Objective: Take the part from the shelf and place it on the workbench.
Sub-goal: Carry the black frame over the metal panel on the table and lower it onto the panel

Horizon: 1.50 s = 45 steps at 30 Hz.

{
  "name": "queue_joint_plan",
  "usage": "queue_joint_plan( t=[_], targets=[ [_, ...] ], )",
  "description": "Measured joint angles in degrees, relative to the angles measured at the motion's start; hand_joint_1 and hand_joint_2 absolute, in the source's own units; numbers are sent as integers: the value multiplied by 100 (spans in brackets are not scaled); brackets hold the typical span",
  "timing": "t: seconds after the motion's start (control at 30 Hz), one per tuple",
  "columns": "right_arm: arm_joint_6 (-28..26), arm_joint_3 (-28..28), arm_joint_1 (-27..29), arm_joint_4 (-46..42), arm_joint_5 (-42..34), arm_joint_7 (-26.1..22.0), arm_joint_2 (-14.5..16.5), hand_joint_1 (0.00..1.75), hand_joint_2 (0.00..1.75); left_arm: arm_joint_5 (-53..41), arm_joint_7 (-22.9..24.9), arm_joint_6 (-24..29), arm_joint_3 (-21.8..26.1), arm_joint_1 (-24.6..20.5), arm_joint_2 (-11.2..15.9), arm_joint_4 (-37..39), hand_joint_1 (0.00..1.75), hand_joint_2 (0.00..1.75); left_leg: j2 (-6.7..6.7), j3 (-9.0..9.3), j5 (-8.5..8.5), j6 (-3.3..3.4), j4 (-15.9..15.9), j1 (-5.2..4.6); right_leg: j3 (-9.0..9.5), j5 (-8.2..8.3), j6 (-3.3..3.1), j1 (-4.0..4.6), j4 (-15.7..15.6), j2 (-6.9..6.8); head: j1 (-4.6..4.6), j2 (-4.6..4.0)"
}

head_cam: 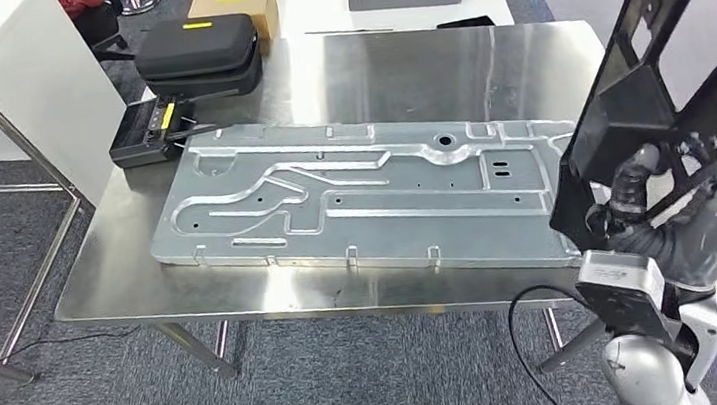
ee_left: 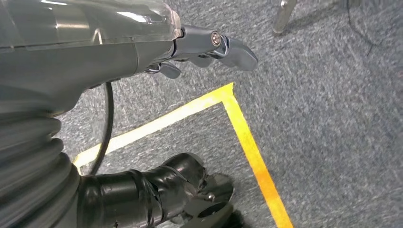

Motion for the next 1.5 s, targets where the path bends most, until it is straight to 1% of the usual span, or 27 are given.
queue_joint_plan(
  t=[0.07,0.1,0.13,0.2,0.27,0.33,0.43,0.5,0.57,0.6,0.63,0.7,0.83,0.9,0.93,1.03,1.07,1.1,1.17,1.2,1.23,1.27,1.33,1.37,1.4,1.43,1.5],
  targets=[
    [41,58,-123,93,121,76,-22,169,175,-14,46,11,-1,-4,0,0,0,0,0,-2,-10,15,11,-1,-381,-278,42,-12,723,-2,-1,0],
    [87,99,-209,159,232,150,-32,169,175,-32,86,17,-4,-6,-1,0,0,0,1,-1,-19,13,21,-2,-498,-285,55,-16,909,-3,-1,0],
    [149,153,-337,246,381,249,-42,169,175,-60,134,21,-13,-13,-4,0,0,0,3,1,-31,7,35,-2,-510,-171,62,-23,872,-4,-1,0],
    [275,282,-707,463,739,474,-56,171,175,-122,222,23,-57,-46,-17,0,0,0,5,6,-59,-19,69,-2,-246,257,57,-43,217,-6,-1,-1],
    [402,432,-1165,747,1149,716,-58,171,175,-178,296,17,-119,-100,-28,0,0,0,3,-16,-80,-64,105,-22,27,500,19,-28,-415,-3,-2,-1],
    [535,606,-1624,1095,1613,1011,-57,172,175,-233,358,-9,-177,-142,-32,0,0,0,1,-43,-72,-117,112,-40,77,509,-42,5,-564,5,-3,0],
    [674,906,-2264,1706,2377,1449,-56,173,175,-306,416,-60,-270,-179,-36,0,0,0,2,-89,-135,-204,203,-30,78,551,-155,-22,-609,4,-4,0],
    [694,1106,-2649,2120,2930,1701,-47,174,175,-340,445,-85,-325,-205,-39,0,0,0,2,-323,-406,-253,694,-15,89,567,-219,-35,-636,-10,-4,-1],
    [693,1307,-2961,2545,3567,1948,-30,175,175,-378,487,-109,-383,-215,-42,0,0,0,2,-710,-710,-284,1460,-7,86,563,-245,-23,-633,-15,-4,-2],
    [700,1404,-3086,2763,3868,2052,-16,175,175,-392,510,-118,-410,-216,-42,0,0,0,3,-849,-747,-289,1702,-4,89,560,-250,-14,-631,-14,-4,-2],
    [711,1488,-3190,2960,4105,2131,5,175,175,-402,526,-126,-430,-216,-42,0,0,0,3,-902,-688,-288,1754,-3,93,557,-253,-8,-629,-13,-4,-2],
    [726,1584,-3308,3196,4349,2211,40,175,175,-405,540,-134,-446,-219,-42,0,0,0,3,-872,-512,-278,1609,-2,100,554,-255,-2,-626,-9,-4,-1],
    [726,1610,-3341,3259,4392,2227,52,175,175,-405,542,-135,-450,-221,-42,0,0,0,3,-824,-429,-273,1489,-2,102,553,-255,-1,-624,-6,-4,-1],
    [724,1639,-3385,3329,4425,2245,67,175,175,-405,547,-137,-456,-225,-42,0,0,0,3,-722,-292,-262,1263,-2,108,548,-254,1,-622,-3,-4,0],
    [729,1691,-3450,3439,4477,2262,91,174,175,-405,551,-137,-472,-232,-42,0,0,0,2,-573,-169,-240,939,-11,107,537,-240,13,-614,-1,-3,0],
    [930,2169,-3772,4316,4984,2381,257,174,175,-383,569,-144,-559,-258,-57,0,0,0,-5,-208,109,-114,89,-8,69,476,-110,41,-567,-2,-1,-1],
    [992,2326,-3838,4601,5124,2427,304,175,175,-366,573,-145,-579,-267,-64,0,0,0,-7,-197,124,-75,51,6,1,391,-70,38,-431,-3,-2,-1],
    [992,2408,-3855,4768,5156,2459,327,175,175,-349,576,-145,-589,-277,-70,0,0,0,-7,-181,132,-46,30,19,-127,245,-49,32,-158,-6,-1,0],
    [966,2565,-3861,5079,5184,2520,358,175,175,-309,585,-145,-621,-285,-72,0,0,0,-12,-176,125,-15,31,15,-502,-67,-20,22,597,-6,-2,0],
    [949,2637,-3846,5219,5194,2542,367,175,175,-294,590,-145,-640,-282,-72,0,0,0,-19,-174,119,-8,36,13,-659,-133,-10,15,879,-6,-1,0],
    [934,2699,-3829,5341,5203,2557,373,175,175,-285,592,-145,-658,-277,-73,0,0,0,-28,-172,111,-6,44,12,-728,-93,-8,10,965,-7,-1,0],
    [923,2748,-3816,5437,5206,2567,378,175,175,-282,594,-145,-673,-273,-73,0,0,0,-39,-169,100,-8,55,11,-685,54,-17,6,818,-7,-1,0],
    [909,2803,-3824,5561,5208,2578,386,175,175,-281,595,-145,-696,-269,-76,0,0,0,-53,-154,68,-30,77,8,-354,463,-64,14,53,-9,-1,0],
    [903,2821,-3840,5605,5209,2581,391,174,175,-280,596,-145,-703,-271,-79,0,0,0,-54,-155,54,-48,89,-2,-189,601,-90,32,-305,-10,0,0],
    [898,2842,-3857,5649,5209,2583,402,174,175,-280,596,-145,-708,-273,-81,0,0,0,-50,-158,46,-71,93,-11,-82,667,-111,49,-533,-8,-1,0],
    [897,2867,-3869,5692,5210,2583,411,174,175,-280,598,-146,-712,-273,-83,0,0,0,-45,-163,42,-94,90,-17,-42,662,-127,67,-621,-4,0,0],
    [905,2913,-3878,5770,5210,2581,429,174,175,-280,604,-147,-715,-271,-86,0,0,0,-37,-158,35,-144,76,-29,-24,664,-155,64,-654,4,-2,0]
  ],
)
